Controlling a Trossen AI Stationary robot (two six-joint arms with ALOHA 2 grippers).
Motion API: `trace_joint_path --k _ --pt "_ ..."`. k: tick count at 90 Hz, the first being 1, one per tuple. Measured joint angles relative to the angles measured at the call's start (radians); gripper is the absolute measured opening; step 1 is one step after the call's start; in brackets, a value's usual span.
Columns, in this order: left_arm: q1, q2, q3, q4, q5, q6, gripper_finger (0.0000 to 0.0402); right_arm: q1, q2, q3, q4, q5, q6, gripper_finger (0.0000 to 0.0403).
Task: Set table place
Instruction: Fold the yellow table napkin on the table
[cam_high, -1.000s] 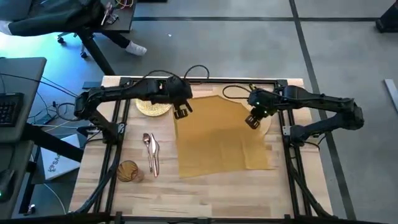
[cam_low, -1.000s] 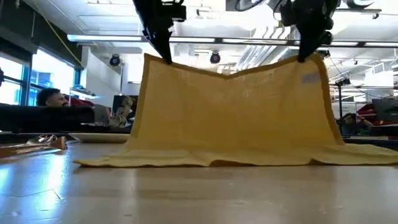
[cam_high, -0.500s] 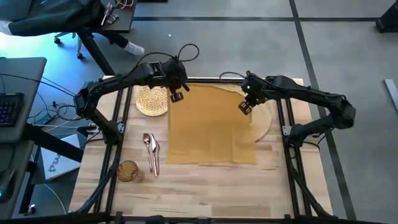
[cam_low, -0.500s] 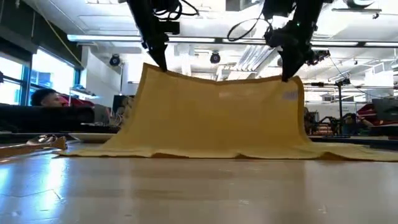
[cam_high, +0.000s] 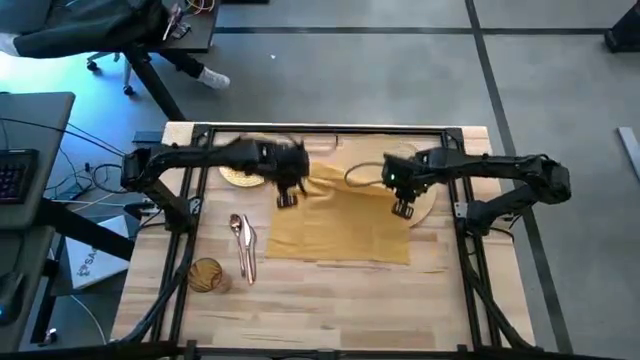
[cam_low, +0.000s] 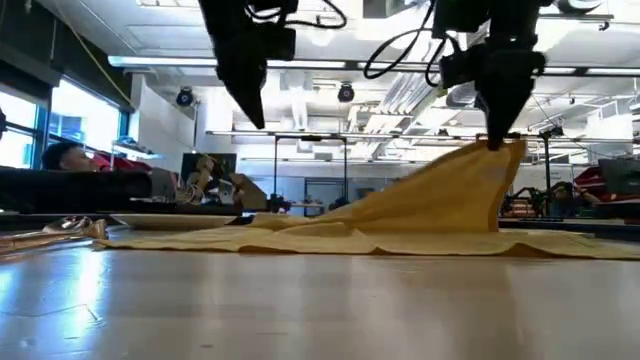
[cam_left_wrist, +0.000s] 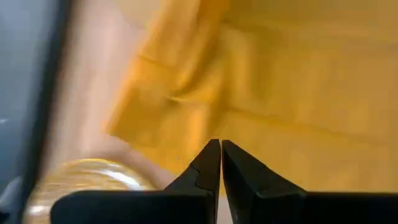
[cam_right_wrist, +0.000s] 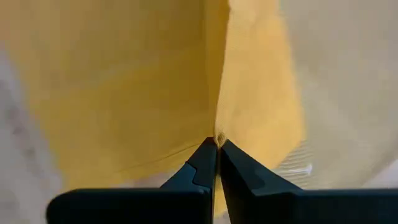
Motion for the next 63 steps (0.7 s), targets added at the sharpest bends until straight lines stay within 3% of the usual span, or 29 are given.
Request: trace_joint_path --k 11,20,33,44,63 --pt "-0.1 0.0 -0.039 0.022 -0.058 -0.08 0.0 0.098 0.0 -0.026 0.017 0.001 0.042 0.0" --pt "-0.119 0.0 -0.067 0.027 -0.136 -0.139 0.0001 0.146 0.0 -0.038 0.031 0.006 0.073 0.0" --pt "0.006 0.0 -0.091 0.078 0.016 -0.201 0.0002 0.186 0.0 -0.039 0.053 -0.001 0.116 0.0" --pt "0.118 0.0 -0.129 0.192 0.165 -0.095 0.0019 0.205 0.0 -0.036 0.064 -0.007 0.116 0.0" --pt "0.209 0.021 -0.167 0.31 0.167 0.172 0.007 0.189 0.0 -0.009 0.049 -0.051 0.166 0.0"
